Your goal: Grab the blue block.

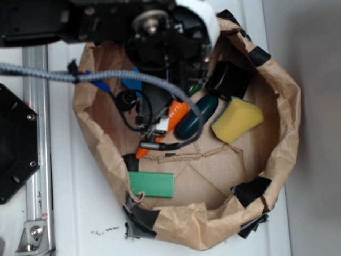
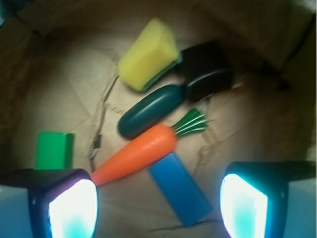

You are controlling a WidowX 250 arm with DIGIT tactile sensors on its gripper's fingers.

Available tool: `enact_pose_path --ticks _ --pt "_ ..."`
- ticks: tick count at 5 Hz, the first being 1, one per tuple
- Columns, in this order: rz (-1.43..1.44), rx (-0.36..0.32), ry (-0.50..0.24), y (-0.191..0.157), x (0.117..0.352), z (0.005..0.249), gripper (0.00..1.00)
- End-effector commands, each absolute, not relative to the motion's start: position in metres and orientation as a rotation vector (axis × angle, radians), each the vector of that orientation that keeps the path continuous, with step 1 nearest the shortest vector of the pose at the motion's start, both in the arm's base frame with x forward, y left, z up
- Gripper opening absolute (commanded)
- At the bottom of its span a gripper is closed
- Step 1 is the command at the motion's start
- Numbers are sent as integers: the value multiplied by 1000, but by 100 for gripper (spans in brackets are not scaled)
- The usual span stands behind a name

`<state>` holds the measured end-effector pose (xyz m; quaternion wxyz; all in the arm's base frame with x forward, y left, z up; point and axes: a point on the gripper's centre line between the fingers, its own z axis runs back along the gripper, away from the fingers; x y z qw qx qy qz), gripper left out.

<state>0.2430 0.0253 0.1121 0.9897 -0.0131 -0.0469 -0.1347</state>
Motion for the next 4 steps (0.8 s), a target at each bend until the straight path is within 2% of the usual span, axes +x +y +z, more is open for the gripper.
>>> enact_pose_path --ticks 1,2,3,4 --pt "-465 53 -55 42 221 70 100" --pt "-523 75 -7 46 223 44 100" --pt "-507 66 39 52 228 27 100" --pt "-448 71 67 57 230 12 95"
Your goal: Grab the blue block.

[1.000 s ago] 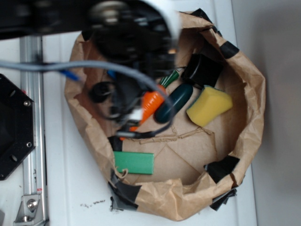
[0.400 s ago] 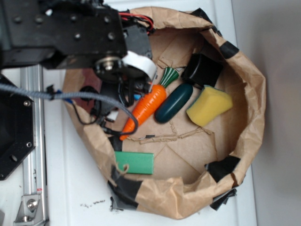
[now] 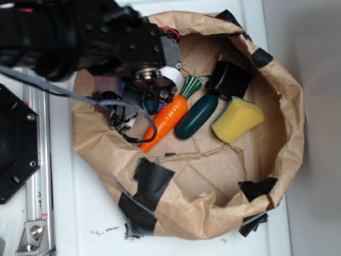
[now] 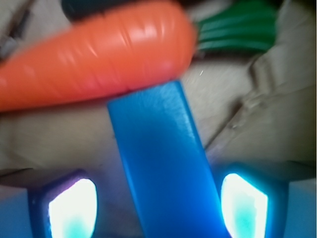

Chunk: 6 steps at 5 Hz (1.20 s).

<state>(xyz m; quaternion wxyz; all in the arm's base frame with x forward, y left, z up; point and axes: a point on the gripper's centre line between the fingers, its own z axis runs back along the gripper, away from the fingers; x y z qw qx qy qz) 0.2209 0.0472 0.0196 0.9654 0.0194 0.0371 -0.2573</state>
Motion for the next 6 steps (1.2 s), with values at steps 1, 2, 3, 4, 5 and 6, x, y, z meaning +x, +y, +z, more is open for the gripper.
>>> enact_pose_path --ticks 1,2,3,4,5,6 --pt "-430 58 58 58 226 9 0" --pt "-430 58 40 57 226 12 0" --pt "-416 33 -8 60 229 34 0" --pt "-412 -29 -169 40 243 83 0" --pt "-308 -36 -148 11 263 133 0" --pt "-269 -10 -80 -10 276 157 0"
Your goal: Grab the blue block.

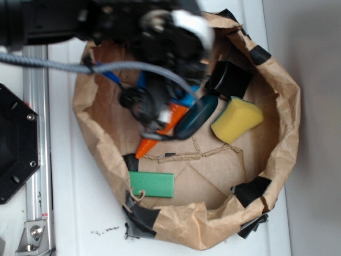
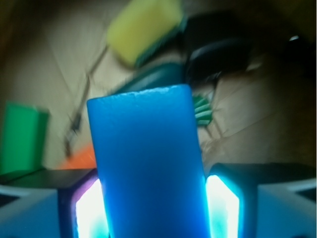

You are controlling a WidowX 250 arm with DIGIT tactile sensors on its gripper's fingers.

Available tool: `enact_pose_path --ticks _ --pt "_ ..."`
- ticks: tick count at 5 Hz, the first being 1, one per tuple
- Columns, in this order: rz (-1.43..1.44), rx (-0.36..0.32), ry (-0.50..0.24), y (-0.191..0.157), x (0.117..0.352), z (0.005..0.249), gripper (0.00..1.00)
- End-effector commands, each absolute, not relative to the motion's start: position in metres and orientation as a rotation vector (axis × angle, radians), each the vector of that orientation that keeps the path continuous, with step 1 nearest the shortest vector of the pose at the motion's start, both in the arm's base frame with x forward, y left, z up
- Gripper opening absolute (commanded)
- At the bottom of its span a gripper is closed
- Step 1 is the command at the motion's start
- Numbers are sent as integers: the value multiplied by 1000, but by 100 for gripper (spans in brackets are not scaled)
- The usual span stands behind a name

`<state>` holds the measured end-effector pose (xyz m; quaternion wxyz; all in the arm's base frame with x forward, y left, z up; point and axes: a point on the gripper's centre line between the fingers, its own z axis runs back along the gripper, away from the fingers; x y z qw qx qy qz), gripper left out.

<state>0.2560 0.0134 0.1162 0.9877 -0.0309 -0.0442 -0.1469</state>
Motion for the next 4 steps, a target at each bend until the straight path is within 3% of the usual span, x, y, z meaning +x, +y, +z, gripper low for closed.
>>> enact_pose_path --ticks 1,3,4 --pt "-293 14 -45 -18 271 147 0" --pt "-187 -96 -94 -21 264 151 0" --pt "-174 -74 -113 -23 264 154 0"
